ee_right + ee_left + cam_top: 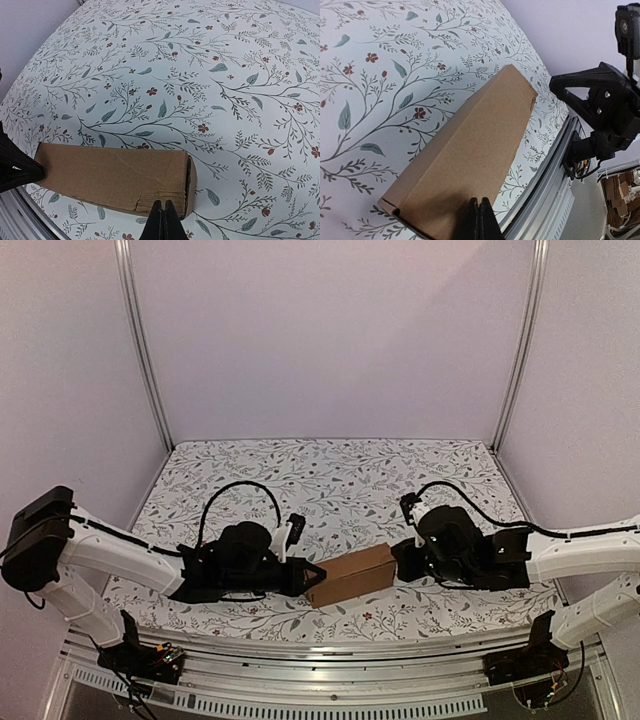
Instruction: Fold the paper box
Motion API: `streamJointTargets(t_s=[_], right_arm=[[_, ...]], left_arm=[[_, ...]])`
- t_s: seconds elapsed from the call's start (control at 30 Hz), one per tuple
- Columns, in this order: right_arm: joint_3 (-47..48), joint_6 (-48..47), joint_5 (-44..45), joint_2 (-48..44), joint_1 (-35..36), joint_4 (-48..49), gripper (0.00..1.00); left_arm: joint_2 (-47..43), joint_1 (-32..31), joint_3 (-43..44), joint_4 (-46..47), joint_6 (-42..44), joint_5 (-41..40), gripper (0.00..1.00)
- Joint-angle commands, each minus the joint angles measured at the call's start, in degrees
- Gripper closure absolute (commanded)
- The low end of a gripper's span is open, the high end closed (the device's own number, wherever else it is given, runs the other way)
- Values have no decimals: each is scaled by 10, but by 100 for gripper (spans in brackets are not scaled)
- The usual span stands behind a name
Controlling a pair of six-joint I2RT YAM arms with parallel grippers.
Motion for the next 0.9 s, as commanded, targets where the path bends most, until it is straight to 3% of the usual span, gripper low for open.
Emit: streamJointTargets(t_s=[0.0, 0.23, 0.57, 0.87], right_arm=[[43, -31, 28, -45, -2, -47, 100], [74, -62, 27, -9, -18, -52, 100], [19, -24, -26, 96, -32, 17, 100], [15, -21, -22, 46, -31, -10, 100]], left_arm=[[19, 3, -24, -144, 13, -5, 100], [17, 4, -18, -153, 16, -6, 100], [13, 3, -15, -155, 18, -4, 100], [-12, 3, -11, -171, 19, -8, 100]])
